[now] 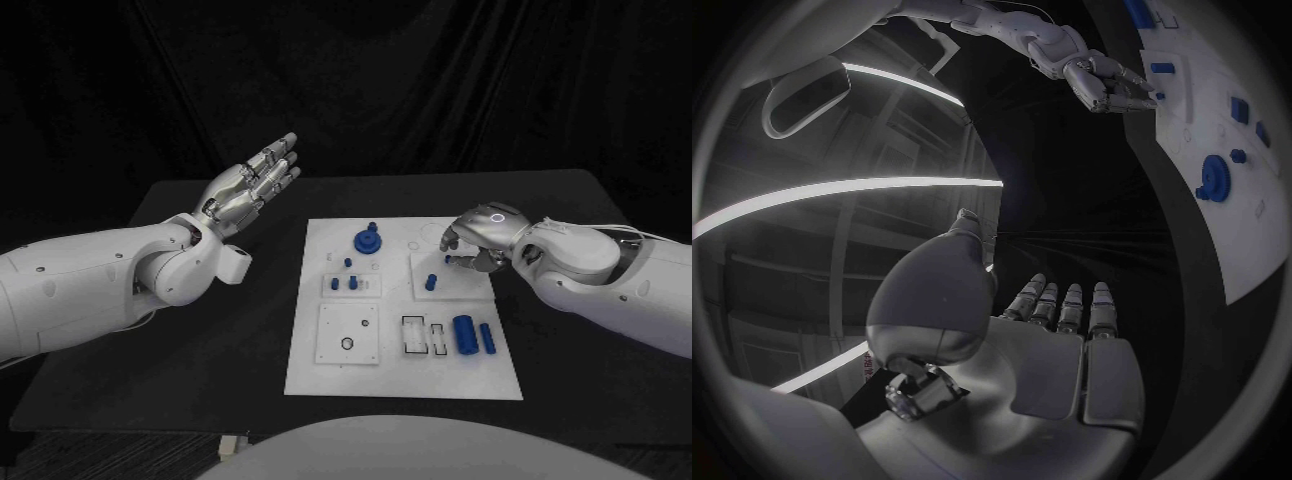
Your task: Assemble the parts on the task board
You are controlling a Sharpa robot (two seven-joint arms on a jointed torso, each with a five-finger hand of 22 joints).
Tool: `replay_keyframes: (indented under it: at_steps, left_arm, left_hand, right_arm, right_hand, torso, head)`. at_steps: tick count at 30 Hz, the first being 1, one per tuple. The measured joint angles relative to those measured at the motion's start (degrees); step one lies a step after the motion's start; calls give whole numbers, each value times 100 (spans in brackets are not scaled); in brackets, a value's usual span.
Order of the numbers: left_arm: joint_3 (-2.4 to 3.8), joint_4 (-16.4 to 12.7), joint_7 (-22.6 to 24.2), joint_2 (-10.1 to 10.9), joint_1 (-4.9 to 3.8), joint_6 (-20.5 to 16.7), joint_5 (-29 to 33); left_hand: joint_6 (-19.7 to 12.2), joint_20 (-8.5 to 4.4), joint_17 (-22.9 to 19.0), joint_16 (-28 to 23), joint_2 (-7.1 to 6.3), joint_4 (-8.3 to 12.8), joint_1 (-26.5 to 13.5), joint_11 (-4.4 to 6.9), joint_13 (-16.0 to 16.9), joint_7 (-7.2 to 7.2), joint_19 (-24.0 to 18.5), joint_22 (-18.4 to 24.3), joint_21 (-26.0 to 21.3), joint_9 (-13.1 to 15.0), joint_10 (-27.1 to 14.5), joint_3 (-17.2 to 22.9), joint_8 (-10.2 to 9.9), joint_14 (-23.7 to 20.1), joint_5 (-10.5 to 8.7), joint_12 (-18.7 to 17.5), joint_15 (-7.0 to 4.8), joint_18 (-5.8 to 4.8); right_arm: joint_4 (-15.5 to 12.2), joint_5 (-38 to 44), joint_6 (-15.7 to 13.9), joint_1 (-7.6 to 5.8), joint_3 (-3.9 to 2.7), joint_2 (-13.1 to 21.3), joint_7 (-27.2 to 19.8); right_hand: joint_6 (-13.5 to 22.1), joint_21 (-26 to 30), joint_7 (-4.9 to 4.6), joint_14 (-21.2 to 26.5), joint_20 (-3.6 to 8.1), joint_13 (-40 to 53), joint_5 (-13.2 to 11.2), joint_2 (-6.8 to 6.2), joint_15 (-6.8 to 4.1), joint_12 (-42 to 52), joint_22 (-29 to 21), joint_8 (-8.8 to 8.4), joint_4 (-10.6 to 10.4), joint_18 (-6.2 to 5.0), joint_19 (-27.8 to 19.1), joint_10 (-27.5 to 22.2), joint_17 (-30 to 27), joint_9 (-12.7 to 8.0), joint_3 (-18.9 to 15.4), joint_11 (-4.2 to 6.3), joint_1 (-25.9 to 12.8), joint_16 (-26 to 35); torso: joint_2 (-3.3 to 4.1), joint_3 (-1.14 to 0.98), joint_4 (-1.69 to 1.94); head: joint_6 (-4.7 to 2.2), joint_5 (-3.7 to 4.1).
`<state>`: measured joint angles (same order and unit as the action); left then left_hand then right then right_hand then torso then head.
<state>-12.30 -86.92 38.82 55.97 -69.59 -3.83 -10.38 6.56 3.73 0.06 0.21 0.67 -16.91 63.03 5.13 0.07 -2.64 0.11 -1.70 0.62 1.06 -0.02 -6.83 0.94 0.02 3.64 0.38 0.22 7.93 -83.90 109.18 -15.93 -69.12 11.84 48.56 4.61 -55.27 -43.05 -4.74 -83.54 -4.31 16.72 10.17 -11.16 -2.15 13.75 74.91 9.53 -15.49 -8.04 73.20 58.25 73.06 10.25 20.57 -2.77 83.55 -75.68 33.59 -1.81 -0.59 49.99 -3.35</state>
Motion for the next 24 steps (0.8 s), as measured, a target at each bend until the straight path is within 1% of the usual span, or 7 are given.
replay_keyframes:
  at_steps: [8, 10, 12, 14, 18, 20, 24]
  left_arm:
    - [0, 1, 1, -8, 2, 34, 1]
    - [0, 2, 1, -8, 2, 42, 1]
    - [0, 2, 1, -8, 3, 49, 2]
    - [0, 2, 1, -8, 3, 55, 2]
    - [0, 3, 1, -12, 5, 73, 2]
    - [0, 4, 2, -14, 6, 80, 3]
    - [0, 6, 2, -20, 9, 96, 3]
  left_hand:
    - [33, 39, 1, 0, 23, 0, 23, 0, 1, -8, -3, 0, 0, 0, 0, 0, 0, -2, 35, 0, 43, 0]
    - [42, 48, 1, 0, 78, 0, 85, 0, 1, -2, 6, 0, 0, 0, 0, 0, 0, 0, 117, 0, 82, 1]
    - [55, 81, 2, 0, 77, 0, 174, -46, 1, 11, -3, 0, 0, 0, 1, 0, 0, 0, 210, 0, 82, 1]
    - [62, 90, 2, 0, 125, 0, 250, -45, 1, 19, 6, -1, 0, -1, 2, 0, 0, 0, 311, 0, 82, 2]
    - [124, 130, 3, 0, 195, 0, 410, -114, 2, 80, 6, -1, 0, 10, -8, 0, 0, 0, 501, 0, 124, 3]
    - [144, 130, 3, 0, 186, 0, 477, -132, 2, 100, 6, -1, 0, 10, 8, 0, 0, 0, 586, 0, 124, 2]
    - [165, 171, 3, 0, 242, 14, 671, -156, 2, 121, 6, -5, 0, 10, -9, -15, 0, -9, 791, 0, 176, 2]
  right_arm:
    - [60, -1, 0, 31, 0, -50, -29]
    - [75, -1, 1, 35, 0, -59, -36]
    - [94, -1, 1, 37, 0, -69, -45]
    - [113, -1, 2, 40, 0, -78, -53]
    - [157, -11, 6, 53, 0, -102, -68]
    - [176, -19, 10, 60, 0, -112, -74]
    - [207, -39, 22, 71, 0, -130, -84]
  right_hand:
    - [-21, 0, -21, 0, 20, -26, 0, 23, 0, 0, -1, 28, 0, 0, 20, 0, -1, 17, 31, 0, 23, 0]
    - [-21, 0, -21, 0, 20, -26, 0, 23, 0, -22, -1, 28, 0, 0, 20, 0, -1, 17, 31, 0, 23, 0]
    - [-32, 0, -32, 0, 20, -35, 0, 23, 0, -22, -1, 29, 11, 0, 20, 0, -1, 17, 42, 0, 23, 0]
    - [-41, 0, -41, 0, 20, -40, 0, 0, 0, -22, -1, 29, 15, 0, 20, 0, -1, 23, 46, 0, 46, 0]
    - [-41, 0, -41, -13, 20, -60, 23, 19, -13, -22, 3, 28, 42, 0, 20, 0, -1, 23, 72, 0, 76, 0]
    - [-41, 0, -41, -21, 20, -60, 23, 25, -21, -45, 4, 28, 48, 0, 20, 0, -1, 23, 79, 0, 82, 0]
    - [-41, 1, -41, -21, 20, -109, 182, -7, -21, -74, 4, 28, 102, 0, 20, 0, -6, 33, 133, 0, 114, 0]
  torso:
    - [-1, 0, -1]
    - [-1, 0, -1]
    - [-1, 0, -1]
    - [-1, 0, -1]
    - [-1, 0, -1]
    - [-1, 0, -1]
    - [-1, 0, -1]
  head:
    - [0, -4]
    - [0, -4]
    - [0, -4]
    - [0, -4]
    - [0, -4]
    - [0, -7]
    - [0, -10]
